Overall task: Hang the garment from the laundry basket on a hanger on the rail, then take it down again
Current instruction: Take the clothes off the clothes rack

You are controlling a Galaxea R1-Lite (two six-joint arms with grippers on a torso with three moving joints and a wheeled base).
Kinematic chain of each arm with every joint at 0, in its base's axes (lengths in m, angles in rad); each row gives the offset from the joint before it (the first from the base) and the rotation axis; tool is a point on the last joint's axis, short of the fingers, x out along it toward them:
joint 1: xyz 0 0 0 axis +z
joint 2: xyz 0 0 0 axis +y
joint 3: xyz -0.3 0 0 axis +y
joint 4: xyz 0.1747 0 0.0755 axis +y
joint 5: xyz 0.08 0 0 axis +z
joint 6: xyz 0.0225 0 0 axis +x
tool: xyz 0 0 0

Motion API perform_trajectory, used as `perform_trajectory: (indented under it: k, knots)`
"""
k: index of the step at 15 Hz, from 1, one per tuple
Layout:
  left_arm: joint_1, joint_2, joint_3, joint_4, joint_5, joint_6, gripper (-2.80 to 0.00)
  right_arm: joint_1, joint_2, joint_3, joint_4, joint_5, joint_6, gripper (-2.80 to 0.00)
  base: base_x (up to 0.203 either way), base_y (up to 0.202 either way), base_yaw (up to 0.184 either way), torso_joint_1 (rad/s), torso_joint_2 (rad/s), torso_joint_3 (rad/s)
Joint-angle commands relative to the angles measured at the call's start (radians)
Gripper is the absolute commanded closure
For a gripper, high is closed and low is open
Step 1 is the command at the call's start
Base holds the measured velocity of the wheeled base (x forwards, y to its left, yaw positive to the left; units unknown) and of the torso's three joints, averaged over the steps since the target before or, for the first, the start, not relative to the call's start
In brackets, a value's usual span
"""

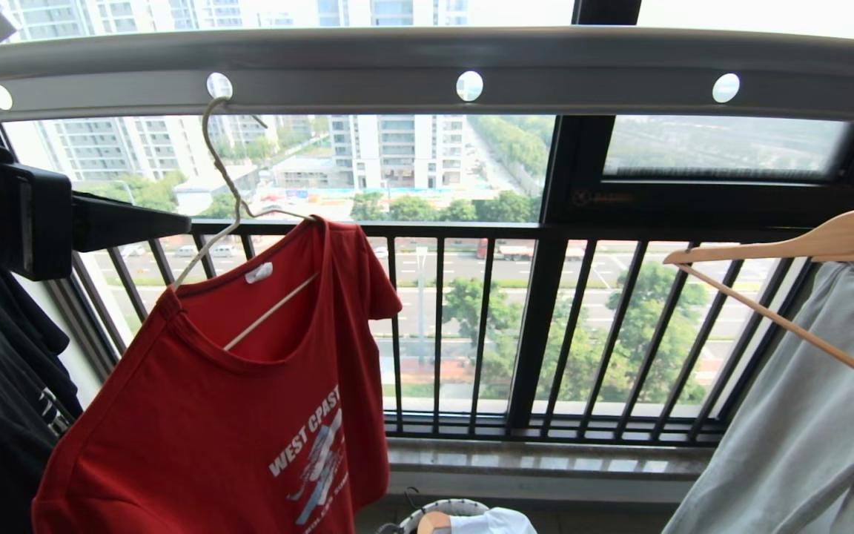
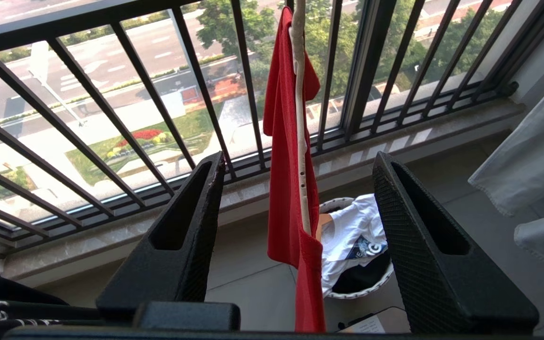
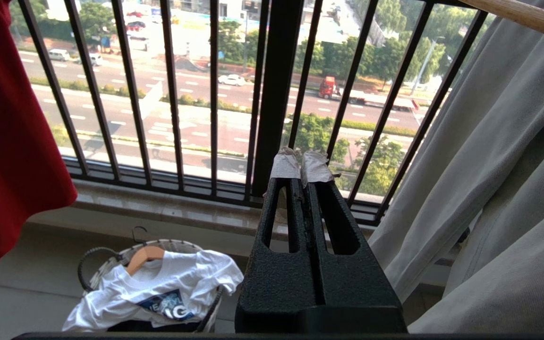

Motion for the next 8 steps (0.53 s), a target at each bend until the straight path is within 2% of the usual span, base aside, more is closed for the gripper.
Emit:
perform_trajectory:
  k: [1,8]
  knots:
    - [-0.005,0.053,0.002,-0.053,0.001,-0.001,-2.8,0.0,0.0,0.0,0.0,0.0,-0.001,0.0,0.0,0.0,0.0,0.0,0.0,0.0]
    - [-0.053,0.163,0.005,-0.105,0.003,-0.004,-2.8,0.0,0.0,0.0,-0.001,0.0,-0.001,0.0,0.0,0.0,0.0,0.0,0.0,0.0]
